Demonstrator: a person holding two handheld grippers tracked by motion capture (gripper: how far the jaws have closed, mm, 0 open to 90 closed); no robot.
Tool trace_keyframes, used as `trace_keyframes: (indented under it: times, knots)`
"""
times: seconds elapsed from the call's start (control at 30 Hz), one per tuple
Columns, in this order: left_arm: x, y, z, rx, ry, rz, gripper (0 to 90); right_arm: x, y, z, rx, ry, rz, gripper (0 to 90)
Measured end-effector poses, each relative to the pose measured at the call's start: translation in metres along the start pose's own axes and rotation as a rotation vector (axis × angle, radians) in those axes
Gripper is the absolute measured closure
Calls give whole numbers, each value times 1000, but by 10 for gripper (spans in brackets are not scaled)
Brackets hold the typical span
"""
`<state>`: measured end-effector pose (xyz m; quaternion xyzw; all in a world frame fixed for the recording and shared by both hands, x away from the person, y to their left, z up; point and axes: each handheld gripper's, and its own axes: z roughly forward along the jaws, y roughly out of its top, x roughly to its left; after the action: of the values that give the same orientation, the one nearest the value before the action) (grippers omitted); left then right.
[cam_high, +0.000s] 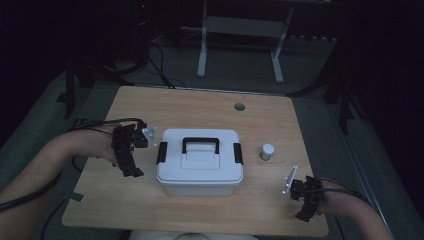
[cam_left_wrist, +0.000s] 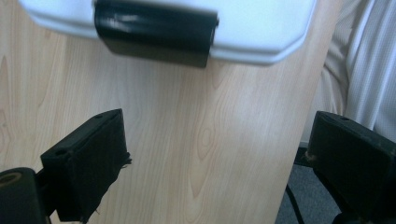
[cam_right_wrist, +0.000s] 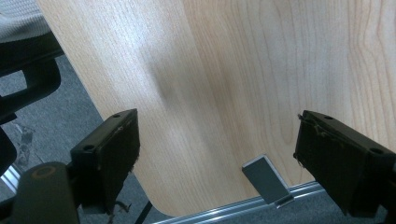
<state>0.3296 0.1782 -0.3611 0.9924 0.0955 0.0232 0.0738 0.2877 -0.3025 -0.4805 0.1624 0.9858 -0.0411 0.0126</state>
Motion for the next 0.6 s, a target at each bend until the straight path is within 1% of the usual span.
trace_keyframes:
  times: [0.03, 0.07, 0.1, 0.13, 0.3, 0.33, 0.37, 0.4, 0.47, 0.5, 0.53, 0.57, 0.6]
  knots:
    - [1, 3, 0, 0, 1, 4, 47, 0, 0, 0, -3, -1, -1, 136]
    - [2, 6, 0, -4, -7, 10, 58, 0, 0, 0, -4, -1, 0, 136]
    - [2, 6, 0, -4, -7, 10, 58, 0, 0, 0, -5, -1, 2, 136]
    - [3, 11, 1, -4, -1, 16, 58, 0, 1, 0, -4, 0, 1, 136]
    - [6, 25, 2, 3, -3, 39, 58, 0, 2, 2, -1, 8, -3, 136]
    - [6, 25, 2, 3, -3, 39, 58, 0, 2, 2, -1, 9, -4, 136]
    - [7, 31, 1, 9, -7, 41, 58, 0, 2, 2, -1, 8, -7, 136]
    - [8, 34, 1, 15, -1, 51, 58, 0, 3, 2, -1, 8, -8, 136]
    - [10, 40, 1, 24, -6, 60, 58, 0, 3, 1, -5, 5, -8, 136]
    - [11, 44, 1, 26, 4, 65, 58, 0, 4, 1, -8, 5, -10, 136]
    - [11, 44, 1, 26, 4, 65, 58, 0, 5, 2, -9, 6, -13, 136]
    - [12, 50, 1, 25, -3, 75, 58, 0, 5, 2, -10, 6, -15, 136]
    - [13, 53, 1, 23, -1, 76, 58, 0, 6, 2, -11, 8, -13, 136]
